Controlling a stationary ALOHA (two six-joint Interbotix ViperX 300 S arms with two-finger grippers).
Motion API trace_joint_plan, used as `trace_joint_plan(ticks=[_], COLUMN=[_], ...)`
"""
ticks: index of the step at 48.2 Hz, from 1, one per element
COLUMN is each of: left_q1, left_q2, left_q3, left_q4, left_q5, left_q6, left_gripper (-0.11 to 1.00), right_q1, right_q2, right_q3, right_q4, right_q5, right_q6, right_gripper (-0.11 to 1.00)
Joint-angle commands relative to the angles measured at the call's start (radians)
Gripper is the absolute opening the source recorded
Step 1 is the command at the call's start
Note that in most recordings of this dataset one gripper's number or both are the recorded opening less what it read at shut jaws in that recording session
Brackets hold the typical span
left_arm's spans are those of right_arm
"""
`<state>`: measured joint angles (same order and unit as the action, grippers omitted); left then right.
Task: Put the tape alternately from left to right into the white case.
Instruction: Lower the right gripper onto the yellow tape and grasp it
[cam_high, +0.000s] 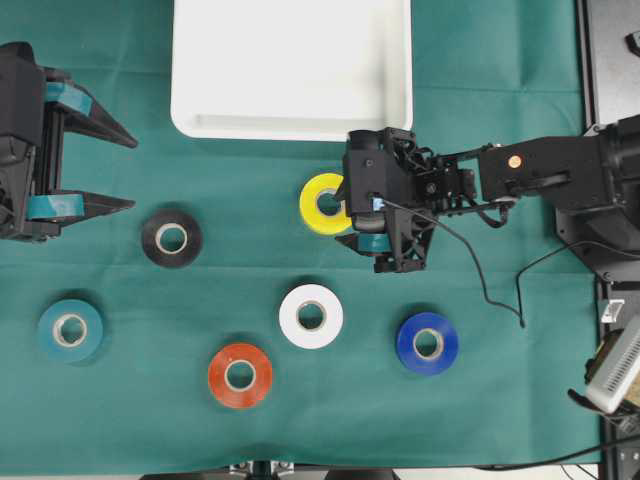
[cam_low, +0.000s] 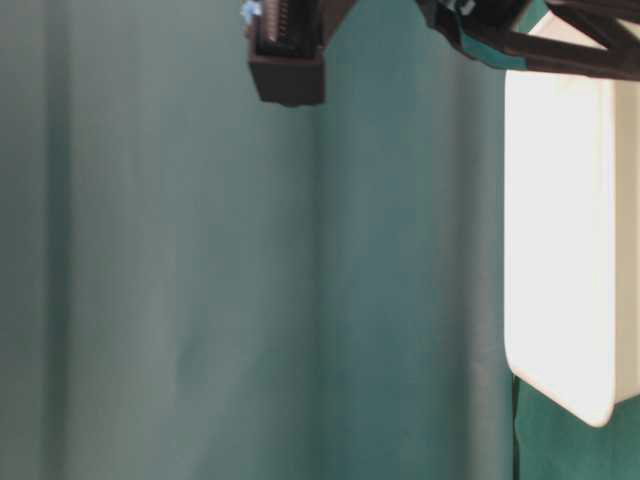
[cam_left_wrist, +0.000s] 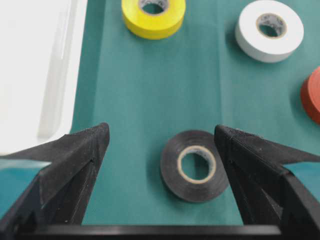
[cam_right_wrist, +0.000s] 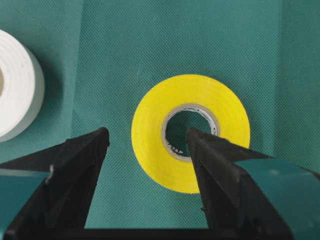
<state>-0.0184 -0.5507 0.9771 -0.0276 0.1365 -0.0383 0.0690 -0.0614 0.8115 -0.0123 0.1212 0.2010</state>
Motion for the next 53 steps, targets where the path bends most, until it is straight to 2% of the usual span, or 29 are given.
trace_joint_plan(ticks=[1, 34, 53], left_q1=[-0.003, -0.003, -0.003], left_q2=[-0.002, 0.003, 0.003], left_q3=[-0.011, -0.011, -0.009], left_q4=[-0.002, -0.002, -0.002], left_q5=[-0.006, -0.008, -0.006], left_q6=[0.000, 0.000, 0.000], left_gripper=[0.66, 0.65, 0.66], right_q1=[-0.009, -0.014, -0.014], right_q2=[0.006, 0.118, 0.120], right_q3=[-0.020, -0.052, -0.052], right_q4=[-0.002, -0.002, 0.000], right_q5=[-0.018, -0.031, -0.032], right_q6=[0.002, 0.002, 0.002], right_gripper=[0.71, 0.71, 0.68])
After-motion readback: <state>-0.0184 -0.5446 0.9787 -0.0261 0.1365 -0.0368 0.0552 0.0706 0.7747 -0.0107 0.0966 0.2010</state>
